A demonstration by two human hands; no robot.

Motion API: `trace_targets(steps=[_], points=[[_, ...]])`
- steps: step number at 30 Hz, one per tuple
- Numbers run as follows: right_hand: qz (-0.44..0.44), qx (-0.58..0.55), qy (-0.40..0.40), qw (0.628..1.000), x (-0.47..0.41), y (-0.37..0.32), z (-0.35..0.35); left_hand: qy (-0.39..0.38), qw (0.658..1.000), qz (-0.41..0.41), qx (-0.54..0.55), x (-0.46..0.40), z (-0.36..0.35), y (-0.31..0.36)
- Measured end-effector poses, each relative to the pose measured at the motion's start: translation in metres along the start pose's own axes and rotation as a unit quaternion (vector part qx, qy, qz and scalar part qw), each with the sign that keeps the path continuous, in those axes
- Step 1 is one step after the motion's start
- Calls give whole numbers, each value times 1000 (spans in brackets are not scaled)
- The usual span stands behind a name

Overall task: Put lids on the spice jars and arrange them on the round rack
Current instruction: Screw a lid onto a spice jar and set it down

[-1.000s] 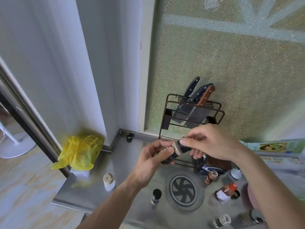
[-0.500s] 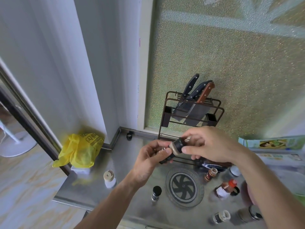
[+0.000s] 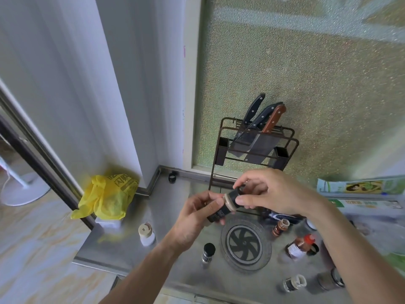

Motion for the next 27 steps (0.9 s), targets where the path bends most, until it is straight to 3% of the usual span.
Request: trace_targets(steps=[5, 7, 12, 17, 19, 22, 24, 27], points=[[38, -83, 8, 996, -1, -4, -3, -34, 992, 72, 99, 0, -8, -8], [38, -75, 19, 996, -3, -2, -4, -24, 994, 56, 86, -2, -5, -9], [0, -22, 42, 999, -9, 11, -13, 43, 999, -17, -22, -2, 9, -5], [-11, -11, 38, 999, -9, 16, -35, 36, 993, -41, -103, -3, 21, -12], [-5, 21, 44, 999, -14, 20, -50, 49, 979, -53, -192, -6, 31, -17], [3, 112, 88, 990, -30, 35, -84, 97, 924, -80, -362, -14, 48, -30], [-27, 129, 104, 986, -43, 54, -114, 115, 902, -57, -413, -23, 57, -49], [-84, 140, 100, 982, -64, 89, -163, 108, 900, 44, -421, -41, 71, -97]])
Point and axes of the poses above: each hand's wrist, its own x-axis away from the middle knuckle, its own z-axis out of the back of the hand, y = z × x, the point moved 7 cm from there along -x, towards the middle knuckle, and after that the axes turned 9 degrees about y, right-handed, at the moved point
